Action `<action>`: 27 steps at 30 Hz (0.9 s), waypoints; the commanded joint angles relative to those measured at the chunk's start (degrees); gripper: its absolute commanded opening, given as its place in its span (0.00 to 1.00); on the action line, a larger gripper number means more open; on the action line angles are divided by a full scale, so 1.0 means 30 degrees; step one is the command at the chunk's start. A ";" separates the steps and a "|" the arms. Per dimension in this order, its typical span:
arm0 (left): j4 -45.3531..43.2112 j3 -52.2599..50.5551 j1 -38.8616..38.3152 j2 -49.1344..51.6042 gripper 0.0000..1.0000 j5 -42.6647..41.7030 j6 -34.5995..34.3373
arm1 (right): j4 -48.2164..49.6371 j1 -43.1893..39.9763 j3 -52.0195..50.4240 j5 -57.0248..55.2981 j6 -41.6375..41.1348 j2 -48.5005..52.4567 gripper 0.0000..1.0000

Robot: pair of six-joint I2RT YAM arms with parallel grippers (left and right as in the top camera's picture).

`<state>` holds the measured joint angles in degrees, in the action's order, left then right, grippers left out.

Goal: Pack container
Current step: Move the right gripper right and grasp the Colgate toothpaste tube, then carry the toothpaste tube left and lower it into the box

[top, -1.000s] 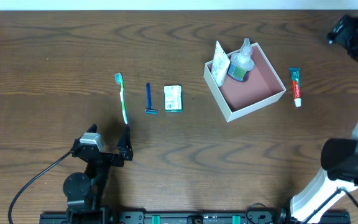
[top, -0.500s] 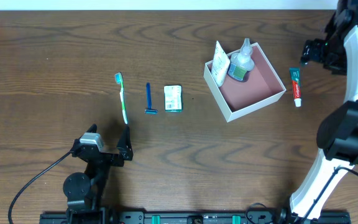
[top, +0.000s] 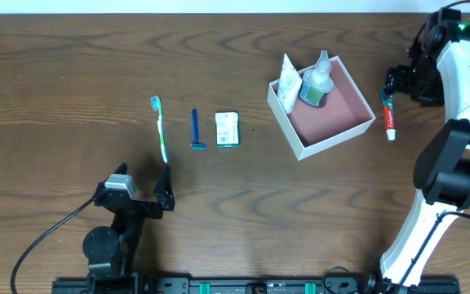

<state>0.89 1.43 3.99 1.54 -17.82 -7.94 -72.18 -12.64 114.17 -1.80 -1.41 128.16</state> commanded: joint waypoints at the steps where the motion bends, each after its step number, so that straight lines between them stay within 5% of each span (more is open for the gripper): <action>1: 0.0619 -0.0350 0.0058 -0.0022 0.98 -0.0197 -0.0168 | 0.0831 0.0058 -0.1246 0.0044 0.1457 0.0772 0.92; 13: 0.0619 -0.0350 0.0058 -0.0022 0.98 -0.0197 -0.0168 | 0.2929 0.0000 -0.3636 0.0044 0.2703 0.0831 0.93; 27: 0.0619 -0.0350 0.0058 -0.0022 0.98 -0.0197 -0.0168 | 0.4036 -0.0015 -0.4269 0.0051 0.2790 0.0867 0.61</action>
<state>0.89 1.43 3.99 1.54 -17.82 -7.94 -60.27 -12.67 102.00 -1.87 6.79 130.87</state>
